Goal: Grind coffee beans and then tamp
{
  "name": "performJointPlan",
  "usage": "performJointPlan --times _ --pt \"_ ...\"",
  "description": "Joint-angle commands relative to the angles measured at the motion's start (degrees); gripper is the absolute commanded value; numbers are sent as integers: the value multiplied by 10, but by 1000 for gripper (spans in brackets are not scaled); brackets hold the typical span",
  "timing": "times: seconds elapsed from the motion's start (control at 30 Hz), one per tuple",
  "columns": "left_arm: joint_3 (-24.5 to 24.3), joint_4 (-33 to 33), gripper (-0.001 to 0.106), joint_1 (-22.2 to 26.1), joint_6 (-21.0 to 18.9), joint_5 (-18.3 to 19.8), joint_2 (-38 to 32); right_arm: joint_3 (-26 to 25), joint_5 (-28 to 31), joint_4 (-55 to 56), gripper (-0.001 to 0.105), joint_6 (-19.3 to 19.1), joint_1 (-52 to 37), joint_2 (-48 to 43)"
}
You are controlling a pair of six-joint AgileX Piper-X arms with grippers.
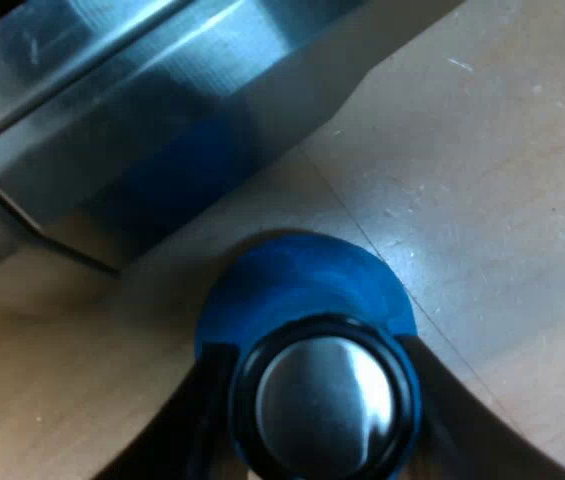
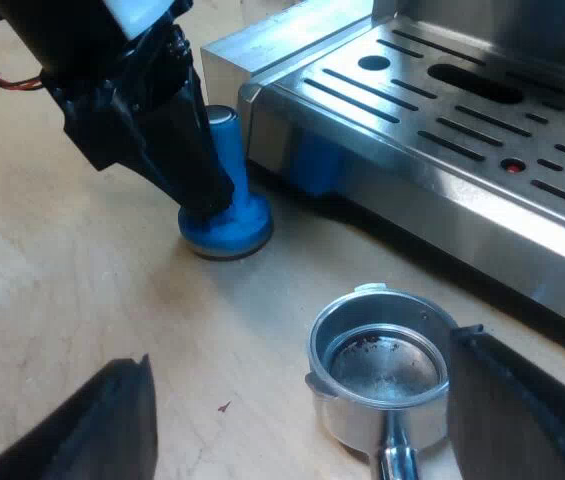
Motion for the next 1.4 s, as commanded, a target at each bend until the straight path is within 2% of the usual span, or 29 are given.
performJointPlan --times 0.03,0.23,0.3,0.33,0.37,0.4,0.47,0.53,0.8,0.9,1.0,1.23,1.3,1.4 --pt "0 -2 0 -2 3 0 1 -2 -4 -7 62 -6 1 -5" --pt "2 0 2 -2 8 0 1 -2 -4 -7 62 -6 1 -5" --pt "4 0 13 -2 12 0 1 -2 -4 -7 62 -6 1 -5" --pt "4 3 28 -2 12 0 1 -2 -4 -7 62 -6 1 -5" --pt "4 4 33 -2 12 0 1 -2 -4 -7 62 -6 1 -5" --pt "4 7 45 -2 12 0 1 -2 -4 -7 62 -6 1 -5" --pt "4 13 56 -2 12 1 1 -2 -4 -7 62 -6 1 -5" --pt "4 19 61 -2 12 1 1 -2 -4 -7 62 -6 1 -5" --pt "-3 36 64 -2 12 1 1 -2 -4 -7 62 -6 1 -5" --pt "-26 69 64 -2 12 -23 -12 -2 -12 -7 62 -6 1 -5" --pt "-46 83 64 -2 12 -36 -62 -8 -41 -7 62 -6 1 -5" --pt "-53 91 64 -2 12 -36 -173 -23 -41 -2 62 -6 1 -5" --pt "-53 107 64 -2 12 -36 -233 -38 -41 5 62 2 1 -5" --pt "-53 123 64 -2 12 -36 -282 -64 -57 45 62 6 1 -4"
